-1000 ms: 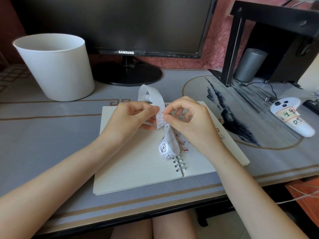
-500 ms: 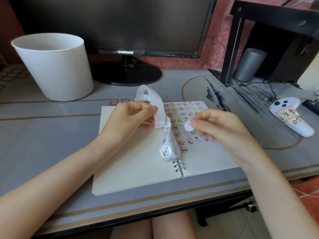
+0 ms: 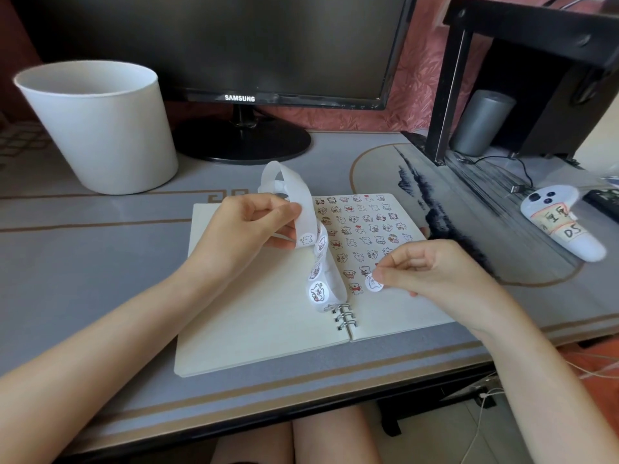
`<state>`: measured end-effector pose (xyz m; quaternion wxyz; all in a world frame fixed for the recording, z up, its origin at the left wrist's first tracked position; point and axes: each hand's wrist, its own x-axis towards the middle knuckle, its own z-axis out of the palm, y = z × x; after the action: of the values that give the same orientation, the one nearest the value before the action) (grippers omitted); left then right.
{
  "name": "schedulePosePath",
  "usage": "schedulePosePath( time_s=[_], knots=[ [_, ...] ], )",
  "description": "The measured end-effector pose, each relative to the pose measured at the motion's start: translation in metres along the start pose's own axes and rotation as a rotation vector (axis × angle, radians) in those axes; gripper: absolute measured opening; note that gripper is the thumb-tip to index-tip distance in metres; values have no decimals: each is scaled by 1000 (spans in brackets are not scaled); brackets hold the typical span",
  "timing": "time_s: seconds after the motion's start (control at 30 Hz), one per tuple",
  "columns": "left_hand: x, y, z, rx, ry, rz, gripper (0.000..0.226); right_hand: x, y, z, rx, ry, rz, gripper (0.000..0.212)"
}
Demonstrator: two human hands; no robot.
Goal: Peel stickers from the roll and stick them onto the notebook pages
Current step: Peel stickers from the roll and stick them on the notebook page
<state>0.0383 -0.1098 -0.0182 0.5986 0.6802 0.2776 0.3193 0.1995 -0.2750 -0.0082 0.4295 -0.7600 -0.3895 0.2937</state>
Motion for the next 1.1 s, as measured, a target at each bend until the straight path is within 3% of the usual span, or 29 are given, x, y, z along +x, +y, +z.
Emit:
schedulePosePath(
  time_s=[1.1],
  knots=[
    [1, -2, 0, 6, -11, 16, 21, 0, 7, 9, -50, 83, -65, 13]
  ],
)
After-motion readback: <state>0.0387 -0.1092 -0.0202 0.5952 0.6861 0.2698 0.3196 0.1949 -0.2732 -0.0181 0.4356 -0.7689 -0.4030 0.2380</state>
